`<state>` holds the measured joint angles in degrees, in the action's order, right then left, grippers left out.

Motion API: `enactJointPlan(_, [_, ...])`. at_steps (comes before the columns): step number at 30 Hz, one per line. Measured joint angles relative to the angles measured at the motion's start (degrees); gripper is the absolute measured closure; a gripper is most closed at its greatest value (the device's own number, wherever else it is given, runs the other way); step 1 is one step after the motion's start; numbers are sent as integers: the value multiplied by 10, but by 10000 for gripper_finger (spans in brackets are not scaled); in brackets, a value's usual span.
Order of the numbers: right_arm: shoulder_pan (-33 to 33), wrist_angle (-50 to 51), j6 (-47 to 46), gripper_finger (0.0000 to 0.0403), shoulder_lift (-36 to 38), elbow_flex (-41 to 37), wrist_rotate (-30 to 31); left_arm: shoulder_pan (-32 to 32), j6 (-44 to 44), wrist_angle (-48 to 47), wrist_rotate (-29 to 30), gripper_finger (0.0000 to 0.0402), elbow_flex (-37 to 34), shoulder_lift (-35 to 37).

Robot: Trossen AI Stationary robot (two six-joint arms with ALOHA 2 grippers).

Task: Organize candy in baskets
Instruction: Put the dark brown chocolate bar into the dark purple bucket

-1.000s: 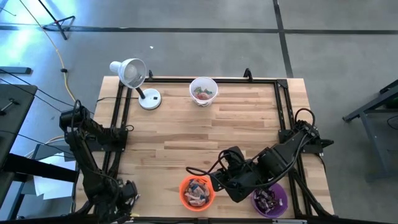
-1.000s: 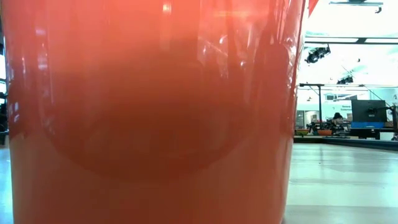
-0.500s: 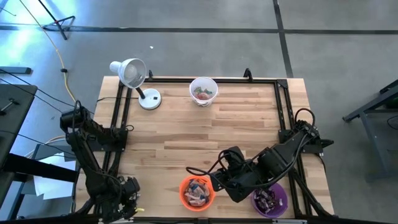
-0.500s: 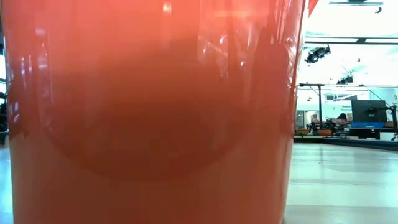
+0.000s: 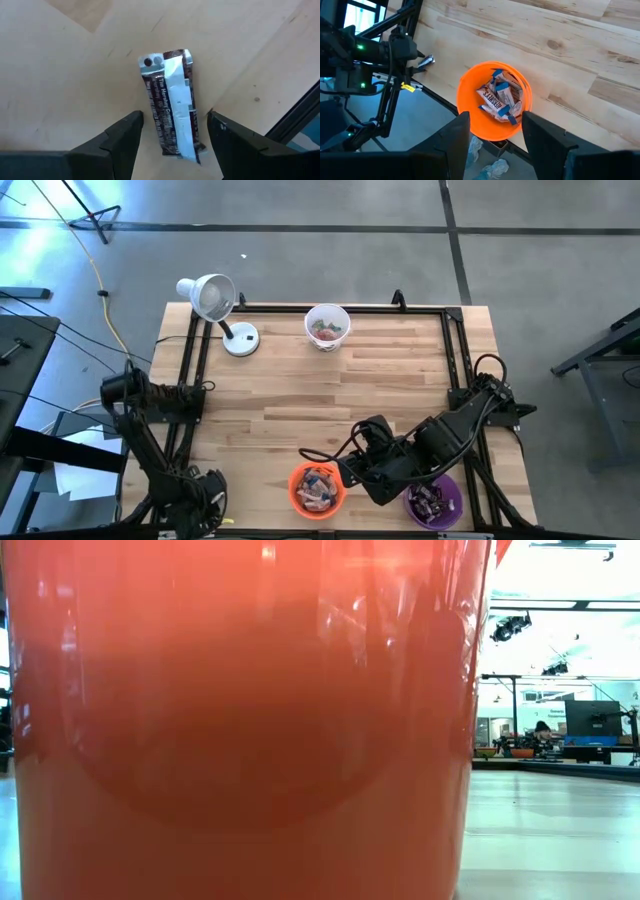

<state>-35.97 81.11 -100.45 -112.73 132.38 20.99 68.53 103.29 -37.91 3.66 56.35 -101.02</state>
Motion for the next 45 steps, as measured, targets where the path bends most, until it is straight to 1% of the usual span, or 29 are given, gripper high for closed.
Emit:
enactJointPlan(3, [0, 0, 0, 230, 0, 0, 0, 0, 4, -4, 0, 186, 1, -19])
enactJointPlan(7, [0, 0, 0, 230, 0, 0, 0, -1, 30, -7, 1, 189, 2, -24])
enactJointPlan(11, [0, 0, 0, 230, 0, 0, 0, -8, 40, -11, -14, 212, 1, -24])
enactJointPlan(14, [0, 0, 0, 230, 0, 0, 0, -9, 41, -16, -19, 247, 0, -23])
enactJointPlan(22, [0, -1, 0, 230, 0, 0, 0, -24, 41, -19, -25, 374, -3, -11])
enactJointPlan(24, [0, -1, 0, 230, 0, 0, 0, -28, 36, -15, -22, 391, -3, 1])
enactJointPlan(26, [0, -1, 0, 230, 0, 0, 0, -34, 12, -15, -8, 391, -5, 14])
enactJointPlan(29, [0, -2, 0, 230, 0, 0, 0, -49, -22, -23, 26, 381, -6, 51])
enactJointPlan(33, [0, -4, 0, 230, 0, 0, 0, -61, -61, -33, 44, 377, -5, 105])
enactJointPlan(39, [0, -4, 0, 230, 0, 0, 0, -88, -135, -31, 122, 381, -4, 181])
enactJointPlan(45, [0, -4, 0, 230, 0, 0, 0, -124, -242, 18, 190, 382, -4, 241])
